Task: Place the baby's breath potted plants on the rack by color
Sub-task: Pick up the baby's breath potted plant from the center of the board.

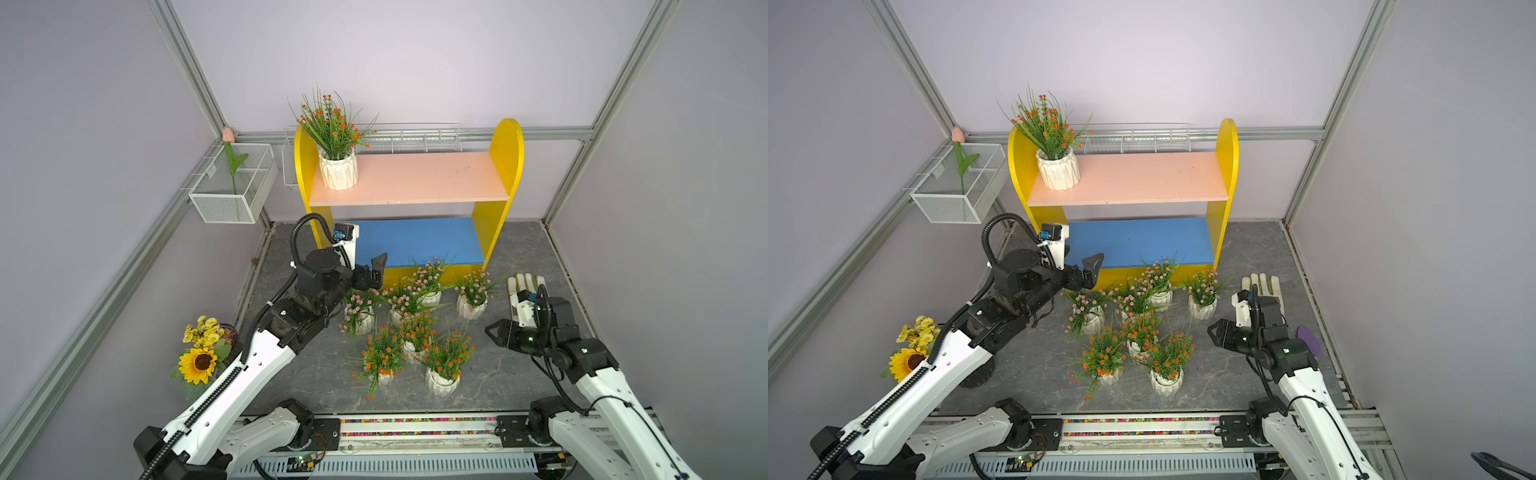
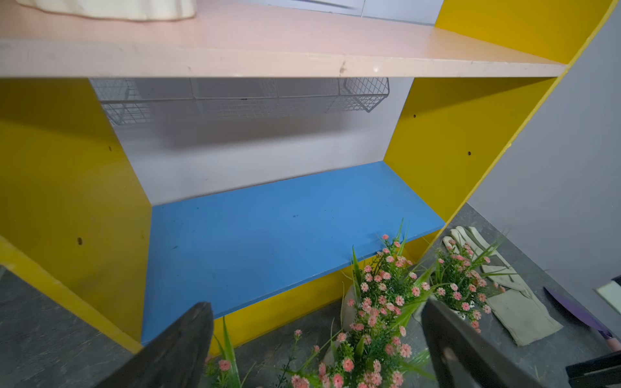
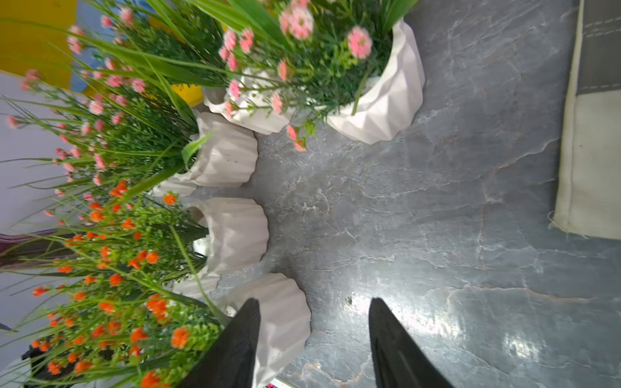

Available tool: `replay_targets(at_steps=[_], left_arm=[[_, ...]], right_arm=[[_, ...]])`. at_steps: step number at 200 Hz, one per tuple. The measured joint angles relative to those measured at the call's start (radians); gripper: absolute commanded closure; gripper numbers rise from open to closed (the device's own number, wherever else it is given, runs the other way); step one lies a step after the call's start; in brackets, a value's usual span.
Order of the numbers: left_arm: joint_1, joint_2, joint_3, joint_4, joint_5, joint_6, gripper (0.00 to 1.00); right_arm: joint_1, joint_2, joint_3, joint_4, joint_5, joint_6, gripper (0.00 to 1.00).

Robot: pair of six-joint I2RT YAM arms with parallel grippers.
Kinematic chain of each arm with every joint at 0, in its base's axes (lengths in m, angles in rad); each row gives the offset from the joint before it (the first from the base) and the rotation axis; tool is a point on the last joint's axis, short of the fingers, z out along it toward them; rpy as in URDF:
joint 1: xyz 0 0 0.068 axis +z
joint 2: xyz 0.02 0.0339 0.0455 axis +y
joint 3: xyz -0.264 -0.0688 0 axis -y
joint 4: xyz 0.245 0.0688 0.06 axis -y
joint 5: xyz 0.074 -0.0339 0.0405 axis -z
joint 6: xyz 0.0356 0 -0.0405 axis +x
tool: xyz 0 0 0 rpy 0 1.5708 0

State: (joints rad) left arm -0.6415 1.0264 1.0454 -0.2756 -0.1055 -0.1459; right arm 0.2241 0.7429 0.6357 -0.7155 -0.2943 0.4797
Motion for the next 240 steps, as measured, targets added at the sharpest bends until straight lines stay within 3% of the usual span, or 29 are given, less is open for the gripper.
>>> replay_targets(at_steps=[67, 117, 240], left_arm=[[-0.005, -0.042, -0.183, 0.118, 0.093, -0.007, 0.00], [-0.006, -0.068, -0.201, 0.150, 0.095, 0.001, 0.00], [-0.007, -0.079, -0.201, 0.150, 0.061, 0.009, 0.00]], right_arm=[[0.154, 0.084, -0.027, 0.042, 0.041, 0.007, 0.55], [0.251, 0.075, -0.068, 0.048, 0.089, 0.030, 0.59], [0.606, 0.084, -0.090, 0.066, 0.255, 0.169, 0.68]])
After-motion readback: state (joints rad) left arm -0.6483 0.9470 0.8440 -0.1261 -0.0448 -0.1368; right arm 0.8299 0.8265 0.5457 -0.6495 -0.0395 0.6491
